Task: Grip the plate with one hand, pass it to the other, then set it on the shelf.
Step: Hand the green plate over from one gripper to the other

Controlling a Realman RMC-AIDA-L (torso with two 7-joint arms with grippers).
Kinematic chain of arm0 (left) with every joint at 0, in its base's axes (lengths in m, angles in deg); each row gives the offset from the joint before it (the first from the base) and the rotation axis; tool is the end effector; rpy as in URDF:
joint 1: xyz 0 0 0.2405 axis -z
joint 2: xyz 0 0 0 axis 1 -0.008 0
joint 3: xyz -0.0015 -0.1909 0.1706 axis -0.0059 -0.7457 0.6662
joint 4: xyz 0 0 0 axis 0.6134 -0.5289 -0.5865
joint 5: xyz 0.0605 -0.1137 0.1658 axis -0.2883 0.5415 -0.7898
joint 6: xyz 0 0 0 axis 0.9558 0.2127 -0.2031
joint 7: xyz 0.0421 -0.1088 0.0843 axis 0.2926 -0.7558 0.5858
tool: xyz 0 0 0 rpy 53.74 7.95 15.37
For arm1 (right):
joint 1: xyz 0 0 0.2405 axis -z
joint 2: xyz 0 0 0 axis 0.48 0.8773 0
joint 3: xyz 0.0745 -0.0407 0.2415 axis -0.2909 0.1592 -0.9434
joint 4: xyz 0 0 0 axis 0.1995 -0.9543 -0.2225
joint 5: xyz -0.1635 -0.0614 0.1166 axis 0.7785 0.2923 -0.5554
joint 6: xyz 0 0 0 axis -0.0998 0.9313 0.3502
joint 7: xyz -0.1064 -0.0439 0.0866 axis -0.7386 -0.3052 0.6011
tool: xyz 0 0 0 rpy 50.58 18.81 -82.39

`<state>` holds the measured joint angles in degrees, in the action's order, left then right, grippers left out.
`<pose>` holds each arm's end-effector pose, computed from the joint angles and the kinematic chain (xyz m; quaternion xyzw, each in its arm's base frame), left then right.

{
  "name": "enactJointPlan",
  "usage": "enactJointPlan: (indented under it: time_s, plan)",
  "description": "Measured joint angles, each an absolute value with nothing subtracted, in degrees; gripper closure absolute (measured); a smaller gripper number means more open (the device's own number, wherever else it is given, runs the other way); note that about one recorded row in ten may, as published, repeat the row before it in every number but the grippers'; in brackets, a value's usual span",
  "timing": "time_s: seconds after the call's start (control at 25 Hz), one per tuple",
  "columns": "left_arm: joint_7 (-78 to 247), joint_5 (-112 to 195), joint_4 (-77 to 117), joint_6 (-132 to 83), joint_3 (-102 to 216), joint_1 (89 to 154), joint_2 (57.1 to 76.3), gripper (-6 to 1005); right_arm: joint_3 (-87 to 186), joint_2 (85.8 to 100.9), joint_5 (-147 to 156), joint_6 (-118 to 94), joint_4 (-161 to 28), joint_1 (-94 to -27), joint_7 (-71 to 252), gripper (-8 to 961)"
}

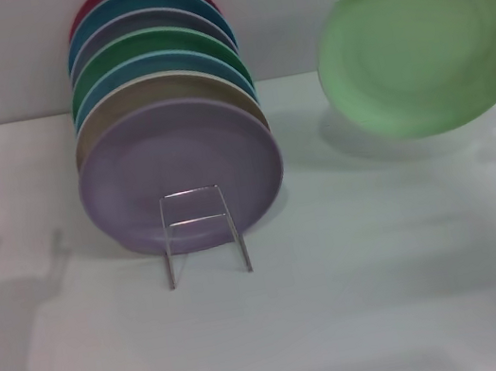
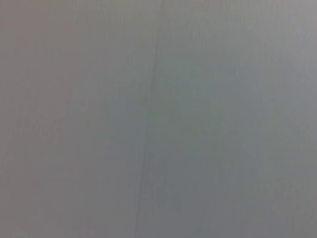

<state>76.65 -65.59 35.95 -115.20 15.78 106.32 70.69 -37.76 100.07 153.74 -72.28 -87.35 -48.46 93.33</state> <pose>-0.2974 0.2645 0.0197 -0.5960 -0.1175 -0.4751 0.6366 0.3152 0.3312 0.0133 -0.6708 0.1628 0.3253 0.6462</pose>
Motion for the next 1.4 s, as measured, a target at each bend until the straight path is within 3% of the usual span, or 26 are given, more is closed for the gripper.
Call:
enactJointPlan:
  time_s: [1.4]
  plan:
    - [75.0, -65.6, 37.5, -123.2, 31.8, 103.1, 70.78, 218, -36.0, 99.85, 153.9, -80.6, -82.0, -46.8, 96.5, 936]
